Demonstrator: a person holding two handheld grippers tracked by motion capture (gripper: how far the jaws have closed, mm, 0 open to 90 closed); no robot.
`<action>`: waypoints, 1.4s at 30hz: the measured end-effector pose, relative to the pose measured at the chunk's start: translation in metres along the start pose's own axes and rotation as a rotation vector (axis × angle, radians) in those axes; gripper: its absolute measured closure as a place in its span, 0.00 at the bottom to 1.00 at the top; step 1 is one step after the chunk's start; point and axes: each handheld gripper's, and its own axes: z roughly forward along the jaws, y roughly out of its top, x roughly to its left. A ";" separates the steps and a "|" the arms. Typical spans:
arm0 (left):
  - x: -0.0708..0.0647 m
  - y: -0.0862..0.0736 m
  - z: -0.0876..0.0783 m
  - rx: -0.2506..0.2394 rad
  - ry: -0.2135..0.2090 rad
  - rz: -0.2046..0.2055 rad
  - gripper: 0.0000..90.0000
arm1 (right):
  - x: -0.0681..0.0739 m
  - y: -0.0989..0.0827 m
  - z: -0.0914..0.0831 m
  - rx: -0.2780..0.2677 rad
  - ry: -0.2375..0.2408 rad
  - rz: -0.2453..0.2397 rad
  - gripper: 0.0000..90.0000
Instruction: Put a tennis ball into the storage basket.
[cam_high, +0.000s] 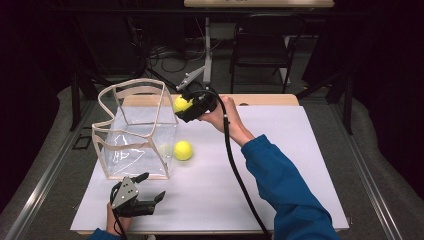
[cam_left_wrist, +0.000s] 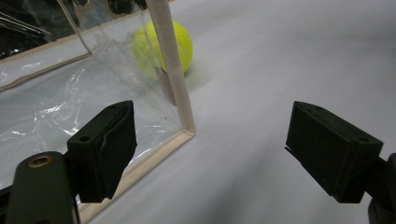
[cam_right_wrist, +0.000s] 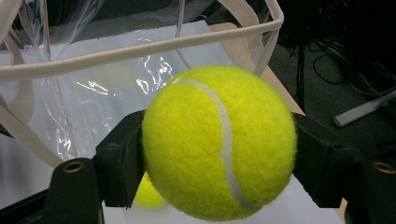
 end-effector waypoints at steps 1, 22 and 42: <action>0.000 0.000 0.000 -0.001 0.001 0.002 0.18 | 0.000 0.001 0.000 0.003 0.002 -0.003 0.29; 0.001 -0.001 0.000 -0.008 -0.002 -0.012 0.18 | 0.003 0.015 0.008 0.000 -0.004 -0.019 0.29; 0.001 -0.001 0.000 -0.007 -0.004 -0.013 0.18 | 0.007 0.026 0.001 -0.070 -0.027 -0.034 0.29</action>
